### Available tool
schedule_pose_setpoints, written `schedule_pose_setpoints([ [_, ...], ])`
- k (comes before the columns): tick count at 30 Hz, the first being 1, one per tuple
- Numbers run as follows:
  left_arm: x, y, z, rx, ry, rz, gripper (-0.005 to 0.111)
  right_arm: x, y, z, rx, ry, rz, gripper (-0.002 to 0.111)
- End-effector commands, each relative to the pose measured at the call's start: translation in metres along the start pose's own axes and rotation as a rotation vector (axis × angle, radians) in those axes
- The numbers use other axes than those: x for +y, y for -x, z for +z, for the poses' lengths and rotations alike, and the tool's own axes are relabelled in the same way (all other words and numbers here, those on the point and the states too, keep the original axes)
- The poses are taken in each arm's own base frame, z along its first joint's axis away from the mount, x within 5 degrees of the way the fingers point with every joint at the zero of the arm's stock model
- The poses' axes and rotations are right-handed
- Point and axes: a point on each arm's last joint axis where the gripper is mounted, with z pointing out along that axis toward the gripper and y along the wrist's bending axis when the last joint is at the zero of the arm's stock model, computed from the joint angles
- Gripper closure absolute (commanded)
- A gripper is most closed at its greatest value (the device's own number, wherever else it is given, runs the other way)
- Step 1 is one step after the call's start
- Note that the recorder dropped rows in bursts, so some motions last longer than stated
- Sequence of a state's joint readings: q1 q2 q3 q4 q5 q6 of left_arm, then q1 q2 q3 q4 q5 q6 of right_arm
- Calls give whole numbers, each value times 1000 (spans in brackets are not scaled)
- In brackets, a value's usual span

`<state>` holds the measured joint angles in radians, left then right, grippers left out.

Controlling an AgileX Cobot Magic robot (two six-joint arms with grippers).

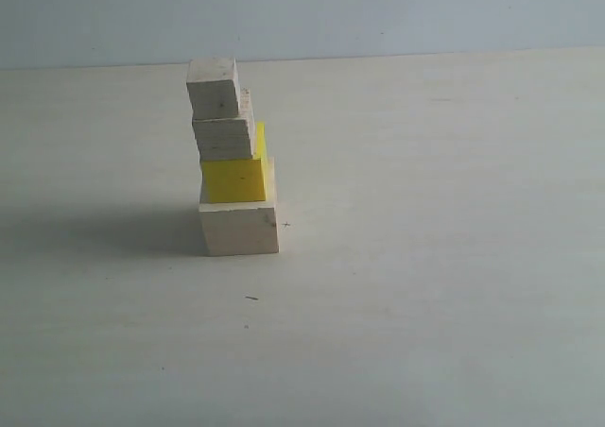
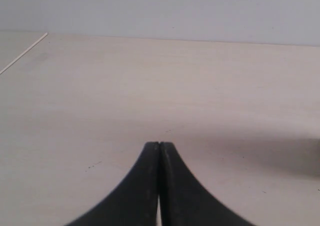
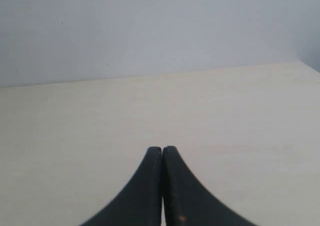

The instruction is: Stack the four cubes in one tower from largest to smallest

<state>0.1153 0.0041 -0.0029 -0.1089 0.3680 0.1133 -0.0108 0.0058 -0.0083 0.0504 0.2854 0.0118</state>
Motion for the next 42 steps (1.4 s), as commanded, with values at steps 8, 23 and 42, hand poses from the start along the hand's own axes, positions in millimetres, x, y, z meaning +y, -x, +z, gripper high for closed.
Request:
schedule_pose_setpoints([
  [8, 0, 0, 0, -12, 3, 0, 107, -1, -4, 0, 24, -5, -11, 108],
  [23, 0, 0, 0, -12, 3, 0, 107, 0, -7, 0, 55, 9, -46, 108],
  [42, 0, 0, 0, -12, 3, 0, 107, 0, -7, 0, 54, 10, -37, 108],
])
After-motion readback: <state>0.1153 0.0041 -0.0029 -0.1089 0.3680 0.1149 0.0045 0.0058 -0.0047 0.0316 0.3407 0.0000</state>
